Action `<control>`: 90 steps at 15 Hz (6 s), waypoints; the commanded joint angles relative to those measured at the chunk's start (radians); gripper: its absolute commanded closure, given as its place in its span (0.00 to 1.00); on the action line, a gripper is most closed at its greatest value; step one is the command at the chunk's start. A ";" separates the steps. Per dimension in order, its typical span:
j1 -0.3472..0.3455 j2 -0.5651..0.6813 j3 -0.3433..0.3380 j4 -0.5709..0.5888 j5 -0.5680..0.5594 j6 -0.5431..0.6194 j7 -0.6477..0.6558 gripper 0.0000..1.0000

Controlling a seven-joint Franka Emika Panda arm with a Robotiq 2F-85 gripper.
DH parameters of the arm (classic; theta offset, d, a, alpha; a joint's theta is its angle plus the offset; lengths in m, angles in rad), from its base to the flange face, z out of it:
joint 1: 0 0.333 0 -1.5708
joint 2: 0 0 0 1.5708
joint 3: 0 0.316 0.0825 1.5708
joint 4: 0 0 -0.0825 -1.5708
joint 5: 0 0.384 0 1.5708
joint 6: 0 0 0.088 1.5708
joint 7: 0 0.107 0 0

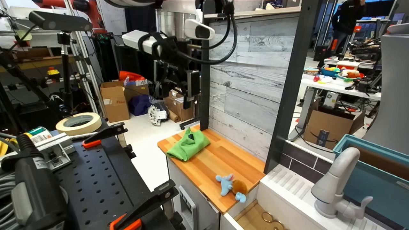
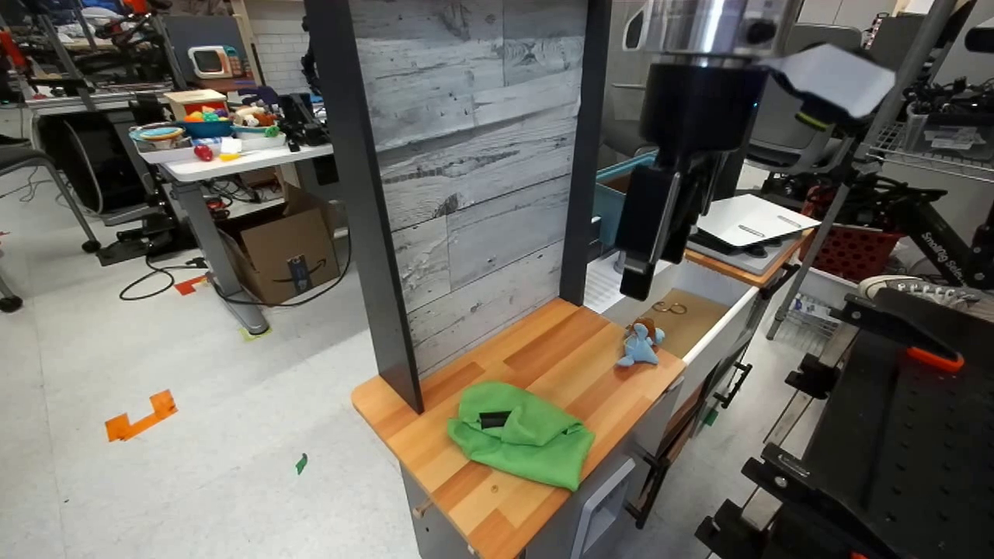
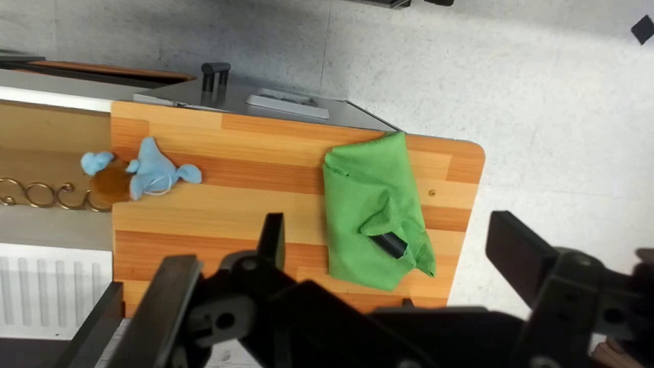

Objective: Unfold the green cloth once

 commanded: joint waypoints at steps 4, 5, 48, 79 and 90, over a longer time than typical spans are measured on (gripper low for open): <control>-0.024 -0.005 0.015 0.000 -0.010 -0.003 0.007 0.00; -0.025 -0.010 0.015 -0.001 -0.009 -0.003 0.007 0.00; 0.162 0.748 -0.030 0.627 -0.115 0.159 0.244 1.00; 0.015 0.731 -0.151 0.493 -0.087 0.272 0.317 0.68; 0.178 0.422 -0.321 0.210 -0.195 0.244 0.345 0.00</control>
